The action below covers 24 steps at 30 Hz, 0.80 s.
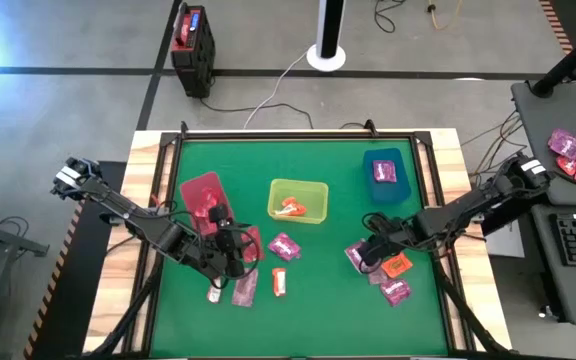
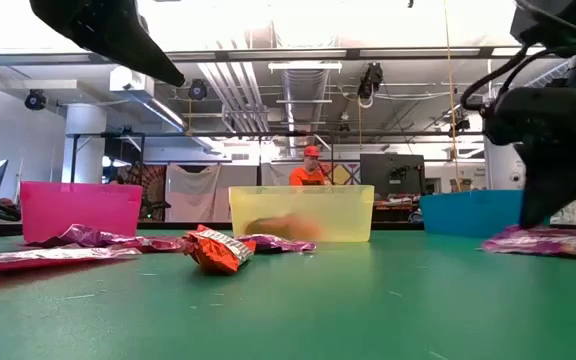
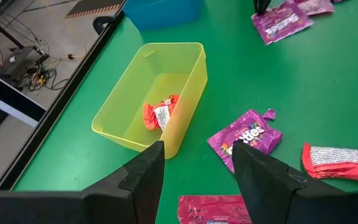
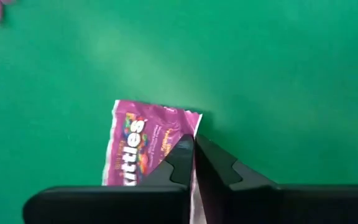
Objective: Sort candy by brand, put in halloween buckets
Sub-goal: Put the purple candy into the blue bin
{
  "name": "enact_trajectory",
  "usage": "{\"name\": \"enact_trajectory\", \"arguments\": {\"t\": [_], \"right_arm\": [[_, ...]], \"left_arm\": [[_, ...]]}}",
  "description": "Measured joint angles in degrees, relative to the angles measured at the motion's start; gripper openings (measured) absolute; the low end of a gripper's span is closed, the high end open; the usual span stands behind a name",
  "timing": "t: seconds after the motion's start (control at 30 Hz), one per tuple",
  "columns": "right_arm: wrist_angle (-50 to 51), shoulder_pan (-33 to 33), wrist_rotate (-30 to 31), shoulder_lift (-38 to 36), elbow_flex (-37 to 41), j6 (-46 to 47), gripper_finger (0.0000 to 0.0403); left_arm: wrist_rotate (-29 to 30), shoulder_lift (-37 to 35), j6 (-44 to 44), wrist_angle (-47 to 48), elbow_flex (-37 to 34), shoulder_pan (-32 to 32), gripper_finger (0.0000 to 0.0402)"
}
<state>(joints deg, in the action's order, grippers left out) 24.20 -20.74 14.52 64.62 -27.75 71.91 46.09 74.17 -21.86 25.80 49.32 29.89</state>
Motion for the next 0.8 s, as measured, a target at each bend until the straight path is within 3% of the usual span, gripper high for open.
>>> {"name": "enact_trajectory", "arguments": {"t": [0.4, 0.57, 0.8], "right_arm": [[-0.9, 0.1, 7.7, 0.0, -6.1, -13.6, 0.0008], [-0.8, 0.3, 6.3, 0.4, -6.4, -10.9, 0.0015], [-0.7, 0.4, 3.4, 3.8, -6.1, -5.4, 0.0096]], "left_arm": [[0.0, 0.0, -1.6, -0.2, 0.0, 0.0, 0.0173], [0.0, 0.0, -2.5, -0.1, 0.0, 0.0, 0.0173], [0.0, 0.8, -2.9, -0.3, -0.1, 0.0, 0.0173]]}}
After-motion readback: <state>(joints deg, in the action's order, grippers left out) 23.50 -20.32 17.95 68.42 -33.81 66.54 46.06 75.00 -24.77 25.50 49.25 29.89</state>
